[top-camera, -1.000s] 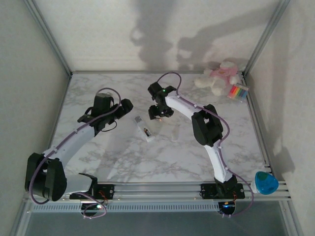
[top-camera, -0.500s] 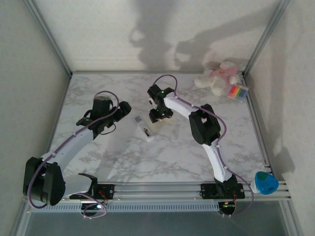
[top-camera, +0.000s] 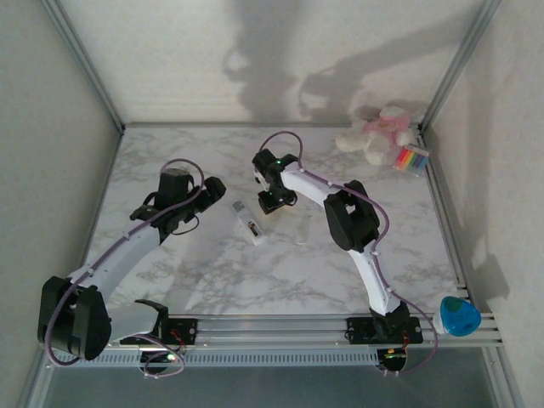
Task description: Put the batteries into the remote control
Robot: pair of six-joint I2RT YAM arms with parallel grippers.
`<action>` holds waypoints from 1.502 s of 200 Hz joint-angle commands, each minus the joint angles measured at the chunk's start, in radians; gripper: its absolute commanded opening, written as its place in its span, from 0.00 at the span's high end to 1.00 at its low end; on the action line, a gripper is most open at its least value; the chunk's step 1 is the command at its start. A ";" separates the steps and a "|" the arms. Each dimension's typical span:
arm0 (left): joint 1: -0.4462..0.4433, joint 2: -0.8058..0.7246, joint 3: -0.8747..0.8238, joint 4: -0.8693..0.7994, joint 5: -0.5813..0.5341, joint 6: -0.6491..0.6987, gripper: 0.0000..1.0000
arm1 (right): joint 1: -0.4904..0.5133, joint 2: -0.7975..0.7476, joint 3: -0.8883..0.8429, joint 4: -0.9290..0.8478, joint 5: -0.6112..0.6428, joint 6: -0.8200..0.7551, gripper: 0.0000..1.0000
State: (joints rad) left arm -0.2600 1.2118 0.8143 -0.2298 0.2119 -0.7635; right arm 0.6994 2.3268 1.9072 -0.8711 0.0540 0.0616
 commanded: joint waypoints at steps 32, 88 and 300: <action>0.005 -0.041 -0.019 -0.024 -0.011 0.010 0.00 | 0.040 0.029 0.006 0.007 0.019 -0.011 0.65; 0.005 -0.099 -0.039 -0.002 0.056 0.065 0.00 | 0.043 -0.011 -0.002 0.001 0.021 0.013 0.79; 0.006 -0.172 -0.093 -0.004 0.050 0.108 0.00 | 0.176 -0.180 -0.155 -0.075 -0.080 0.238 0.81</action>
State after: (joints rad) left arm -0.2600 1.0706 0.7303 -0.2218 0.2687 -0.6868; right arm 0.8753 2.1414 1.7554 -0.9283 -0.0124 0.2733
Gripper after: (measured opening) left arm 0.995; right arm 0.194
